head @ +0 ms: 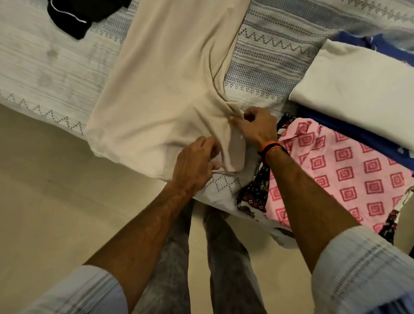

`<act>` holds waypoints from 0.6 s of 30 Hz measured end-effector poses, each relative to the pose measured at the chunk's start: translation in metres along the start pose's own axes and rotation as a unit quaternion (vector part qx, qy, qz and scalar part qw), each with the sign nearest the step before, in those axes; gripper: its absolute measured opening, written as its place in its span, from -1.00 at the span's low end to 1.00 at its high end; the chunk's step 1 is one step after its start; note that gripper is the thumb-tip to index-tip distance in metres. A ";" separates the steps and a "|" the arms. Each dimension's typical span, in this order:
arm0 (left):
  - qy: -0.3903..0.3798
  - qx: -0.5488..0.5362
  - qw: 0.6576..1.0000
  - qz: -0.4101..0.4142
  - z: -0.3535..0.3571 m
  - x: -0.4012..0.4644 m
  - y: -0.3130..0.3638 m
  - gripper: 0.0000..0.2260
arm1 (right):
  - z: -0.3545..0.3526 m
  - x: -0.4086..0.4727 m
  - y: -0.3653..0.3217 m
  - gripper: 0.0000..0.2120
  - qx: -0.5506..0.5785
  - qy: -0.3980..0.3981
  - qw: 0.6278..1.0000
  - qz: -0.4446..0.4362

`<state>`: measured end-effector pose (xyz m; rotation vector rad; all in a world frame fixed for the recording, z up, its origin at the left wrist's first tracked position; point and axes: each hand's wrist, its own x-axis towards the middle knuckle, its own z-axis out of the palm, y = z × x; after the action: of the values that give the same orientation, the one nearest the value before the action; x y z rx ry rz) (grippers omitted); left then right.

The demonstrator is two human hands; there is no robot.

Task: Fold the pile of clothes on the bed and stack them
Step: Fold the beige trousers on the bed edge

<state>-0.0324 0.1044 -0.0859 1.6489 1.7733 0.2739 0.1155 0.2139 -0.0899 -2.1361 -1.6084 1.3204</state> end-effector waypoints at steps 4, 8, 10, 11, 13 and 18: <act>-0.017 0.020 1.000 -0.011 0.002 -0.010 -0.006 -0.71 | 0.002 0.001 0.002 -0.75 0.056 0.000 0.998 0.033; -0.020 0.087 0.991 0.097 0.011 -0.019 0.001 -0.51 | 0.005 -0.002 0.001 -0.69 0.134 -0.057 0.988 0.054; -0.021 0.112 0.985 0.131 0.019 -0.018 0.006 -0.50 | 0.005 -0.003 0.002 -0.78 0.137 -0.069 0.987 0.057; -0.015 0.121 0.984 0.133 0.023 -0.017 0.007 -0.51 | 0.005 -0.003 0.003 -0.81 0.132 -0.065 0.987 0.058; -0.003 0.137 0.984 0.115 0.028 -0.014 0.013 -0.55 | 0.003 -0.003 0.004 -0.81 0.123 -0.063 0.988 0.065; 0.035 0.130 0.987 0.082 0.025 -0.014 0.024 -0.69 | -0.001 0.000 0.008 -0.68 0.142 -0.089 0.981 0.096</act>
<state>0.0013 0.0883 -0.0857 1.9979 1.7870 0.1836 0.1221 0.2111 -0.0937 -2.0871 -1.2006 1.7264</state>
